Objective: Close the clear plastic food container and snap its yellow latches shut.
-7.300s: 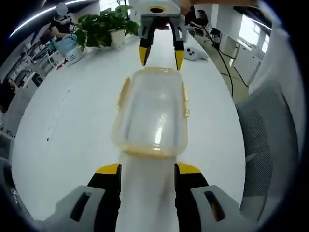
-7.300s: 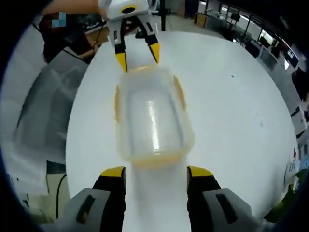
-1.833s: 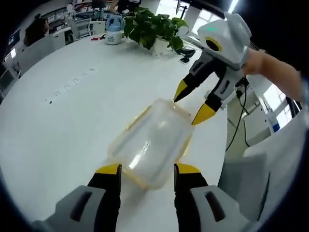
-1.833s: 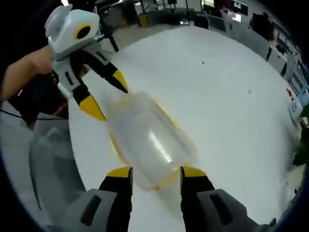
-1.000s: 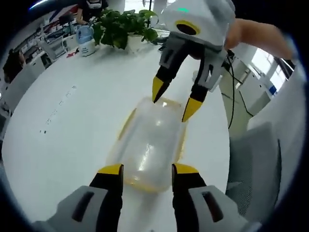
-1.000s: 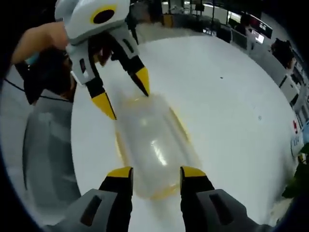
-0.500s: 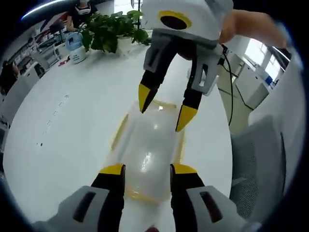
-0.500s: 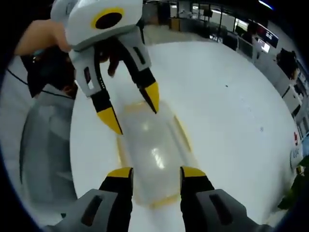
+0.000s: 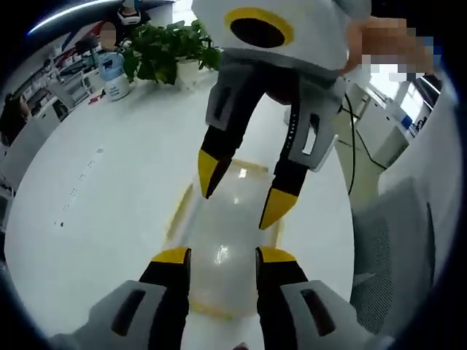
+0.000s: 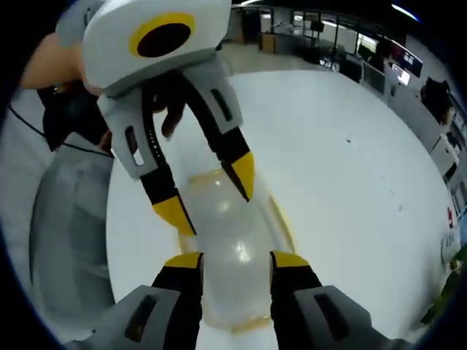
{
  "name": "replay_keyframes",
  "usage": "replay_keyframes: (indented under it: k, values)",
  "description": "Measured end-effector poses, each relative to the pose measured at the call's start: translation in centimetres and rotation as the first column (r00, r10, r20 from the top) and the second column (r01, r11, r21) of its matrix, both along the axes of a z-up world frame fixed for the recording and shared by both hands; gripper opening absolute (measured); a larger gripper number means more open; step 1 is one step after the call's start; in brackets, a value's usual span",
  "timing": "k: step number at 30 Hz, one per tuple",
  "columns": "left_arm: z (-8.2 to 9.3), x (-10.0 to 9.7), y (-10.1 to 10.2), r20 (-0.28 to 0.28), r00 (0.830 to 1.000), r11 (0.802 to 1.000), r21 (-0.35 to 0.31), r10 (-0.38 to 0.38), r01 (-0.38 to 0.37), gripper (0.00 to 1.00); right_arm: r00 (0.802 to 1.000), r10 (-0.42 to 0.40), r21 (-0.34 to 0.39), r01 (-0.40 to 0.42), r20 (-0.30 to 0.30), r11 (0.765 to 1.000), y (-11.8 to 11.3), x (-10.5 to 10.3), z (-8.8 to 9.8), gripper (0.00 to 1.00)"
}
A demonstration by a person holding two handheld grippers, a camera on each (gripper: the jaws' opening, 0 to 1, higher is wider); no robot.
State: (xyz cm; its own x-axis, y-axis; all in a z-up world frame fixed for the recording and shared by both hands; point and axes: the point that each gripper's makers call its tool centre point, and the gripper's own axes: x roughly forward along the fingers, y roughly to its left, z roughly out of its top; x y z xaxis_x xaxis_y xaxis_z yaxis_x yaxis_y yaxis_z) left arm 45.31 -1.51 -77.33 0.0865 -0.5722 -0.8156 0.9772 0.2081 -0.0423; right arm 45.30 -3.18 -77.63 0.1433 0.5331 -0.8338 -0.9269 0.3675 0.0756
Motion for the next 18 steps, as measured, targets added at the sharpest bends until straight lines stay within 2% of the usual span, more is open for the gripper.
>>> replay_keyframes:
  k: [3, 7, 13, 18]
  values:
    - [-0.2, -0.1, 0.0, 0.001, 1.000, 1.000, 0.011, -0.010, 0.010, 0.35, 1.000, 0.005, -0.004, -0.005, 0.000, 1.000, 0.1, 0.0, 0.0, 0.35]
    - [0.1, 0.0, -0.4, -0.011, 1.000, 1.000, -0.016, 0.013, -0.014, 0.35, 1.000, 0.001, 0.002, -0.001, 0.004, 1.000, 0.2, 0.3, 0.1, 0.35]
    - [-0.4, -0.1, -0.2, -0.003, 1.000, 1.000, 0.002, 0.008, -0.008, 0.35, 1.000, -0.005, 0.002, 0.005, 0.009, 1.000, 0.2, 0.8, 0.1, 0.35]
    - [-0.5, -0.5, -0.1, -0.018, 1.000, 1.000, -0.004, 0.024, -0.024, 0.35, 1.000, -0.007, 0.001, 0.007, 0.012, 1.000, 0.2, 1.4, 0.0, 0.35]
